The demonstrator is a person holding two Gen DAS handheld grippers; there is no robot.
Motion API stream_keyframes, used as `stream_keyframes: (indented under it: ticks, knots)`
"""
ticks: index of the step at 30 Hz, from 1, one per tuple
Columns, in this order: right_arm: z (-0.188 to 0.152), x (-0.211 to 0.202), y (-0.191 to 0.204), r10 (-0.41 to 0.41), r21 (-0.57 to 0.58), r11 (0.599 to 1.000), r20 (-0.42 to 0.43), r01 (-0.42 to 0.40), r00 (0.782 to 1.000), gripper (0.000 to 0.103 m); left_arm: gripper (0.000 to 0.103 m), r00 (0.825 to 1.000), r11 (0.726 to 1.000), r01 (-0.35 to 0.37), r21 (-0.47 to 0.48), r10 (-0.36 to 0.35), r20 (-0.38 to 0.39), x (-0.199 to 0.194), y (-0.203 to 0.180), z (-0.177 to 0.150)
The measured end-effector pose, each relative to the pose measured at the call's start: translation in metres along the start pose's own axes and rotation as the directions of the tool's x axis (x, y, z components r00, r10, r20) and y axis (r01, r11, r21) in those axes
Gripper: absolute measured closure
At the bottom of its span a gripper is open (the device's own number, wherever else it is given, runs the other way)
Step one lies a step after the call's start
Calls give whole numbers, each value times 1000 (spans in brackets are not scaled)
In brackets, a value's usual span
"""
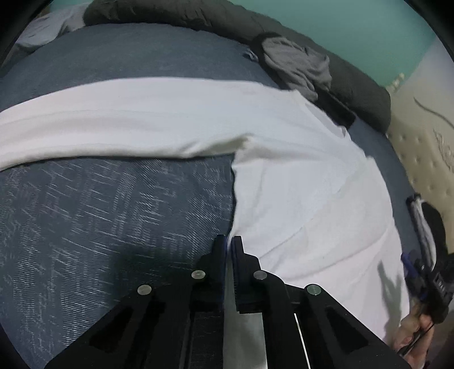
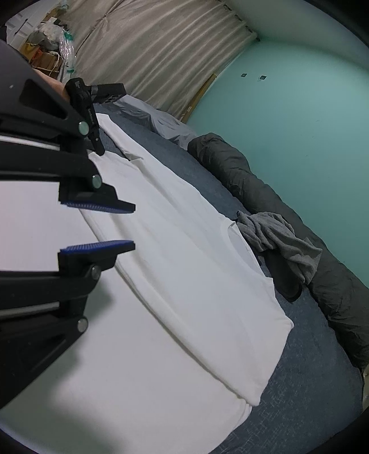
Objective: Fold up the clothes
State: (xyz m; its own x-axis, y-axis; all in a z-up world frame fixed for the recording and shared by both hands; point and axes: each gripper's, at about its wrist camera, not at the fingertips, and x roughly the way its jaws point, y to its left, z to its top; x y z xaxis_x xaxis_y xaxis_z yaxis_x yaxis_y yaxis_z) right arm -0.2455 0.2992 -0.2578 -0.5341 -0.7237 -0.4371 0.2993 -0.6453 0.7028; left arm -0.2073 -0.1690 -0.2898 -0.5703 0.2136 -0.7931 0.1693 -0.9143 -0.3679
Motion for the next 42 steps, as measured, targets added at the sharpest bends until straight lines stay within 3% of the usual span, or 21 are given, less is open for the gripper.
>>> stream_keyframes:
  ticks: [4, 13, 18, 22, 25, 26, 27, 33, 38, 42]
  knots:
    - [-1, 0, 2, 4, -3, 1000, 0, -4, 1000, 84, 99, 1000, 999, 19, -47, -20, -20, 3, 9, -2]
    - [0, 2, 1, 7, 2, 1000, -2, -7, 1000, 84, 97, 999, 1000, -20, -23, 19, -33, 2, -2, 5]
    - [-2, 3, 5, 14, -7, 1000, -6, -14, 1000, 84, 94, 998, 999, 40, -11, -41, -53, -4, -5, -1]
    - [-3, 4, 6, 12, -11, 1000, -8, -12, 1000, 84, 90, 996, 999, 41, 18, -39, -75, 0, -10, -7]
    - [-4, 4, 5, 7, -6, 1000, -4, -7, 1000, 84, 91, 996, 1000, 26, 4, -26, -86, 8, -9, -8]
    - [-4, 4, 5, 6, -4, 1000, -3, -6, 1000, 84, 99, 996, 1000, 25, 6, -24, -84, 9, -10, -7]
    - [-3, 4, 4, 5, -1, 1000, -2, -5, 1000, 84, 101, 997, 1000, 26, 13, -25, -77, 8, -11, -6]
    - [-4, 4, 4, 7, 4, 1000, -2, -7, 1000, 84, 101, 999, 1000, 18, -12, -18, -34, 0, -10, -3]
    - [-3, 4, 4, 7, 5, 1000, 1, -7, 1000, 84, 100, 998, 996, 32, -83, -37, -48, 13, 0, 4]
    - [-3, 3, 2, 6, 10, 1000, 3, -6, 1000, 84, 98, 998, 998, 19, -63, -23, -54, 8, 2, 4]
